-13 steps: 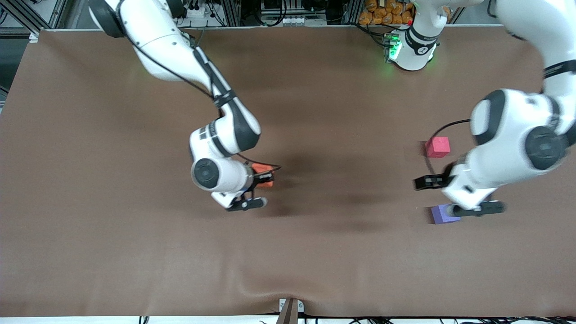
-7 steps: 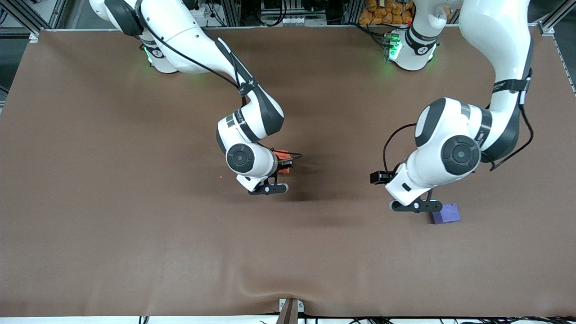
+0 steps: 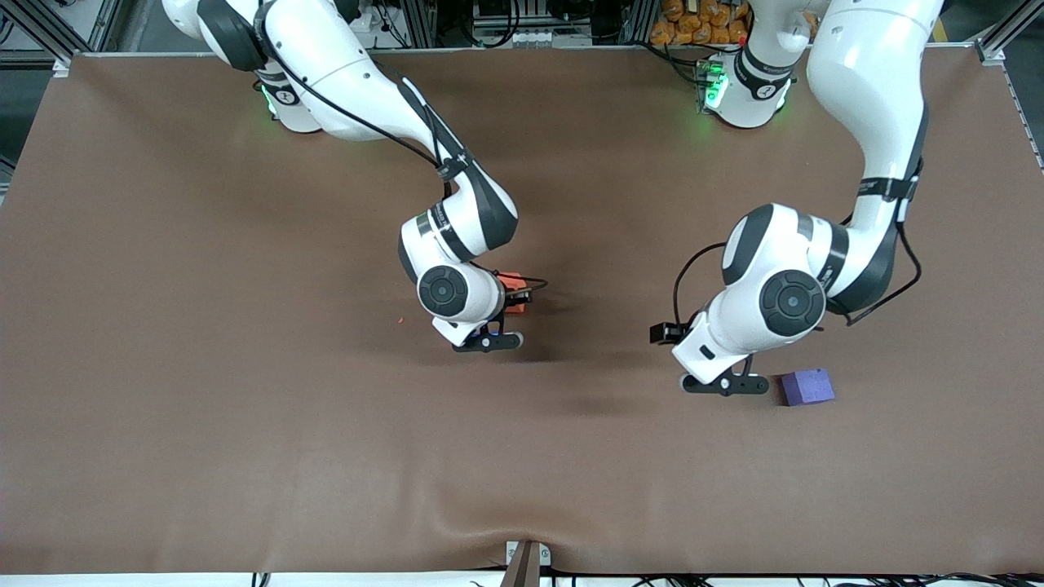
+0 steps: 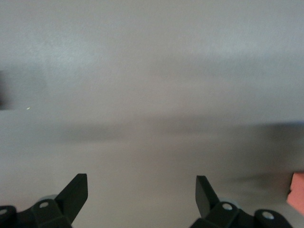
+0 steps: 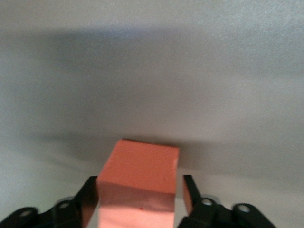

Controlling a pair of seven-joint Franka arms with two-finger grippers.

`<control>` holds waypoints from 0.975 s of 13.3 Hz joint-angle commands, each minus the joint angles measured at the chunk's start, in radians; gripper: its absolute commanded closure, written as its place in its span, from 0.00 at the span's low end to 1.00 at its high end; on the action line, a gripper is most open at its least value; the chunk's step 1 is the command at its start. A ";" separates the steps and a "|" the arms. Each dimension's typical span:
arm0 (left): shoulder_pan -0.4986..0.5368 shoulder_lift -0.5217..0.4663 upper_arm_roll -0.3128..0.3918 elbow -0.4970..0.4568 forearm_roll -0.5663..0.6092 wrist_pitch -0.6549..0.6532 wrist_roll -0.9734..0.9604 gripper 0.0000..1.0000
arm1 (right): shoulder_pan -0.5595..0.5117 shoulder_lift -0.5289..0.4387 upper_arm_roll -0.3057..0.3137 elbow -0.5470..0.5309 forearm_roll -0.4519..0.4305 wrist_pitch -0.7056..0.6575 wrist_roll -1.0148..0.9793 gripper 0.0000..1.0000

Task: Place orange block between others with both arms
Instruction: 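Carry the orange block toward mid-table while the left gripper approaches, then set the orange block on the table and open the right gripper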

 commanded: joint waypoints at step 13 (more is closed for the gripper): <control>-0.331 0.124 0.019 0.051 -0.013 0.242 -0.389 0.00 | -0.262 -0.356 -0.045 0.055 -0.105 -0.393 -0.016 0.00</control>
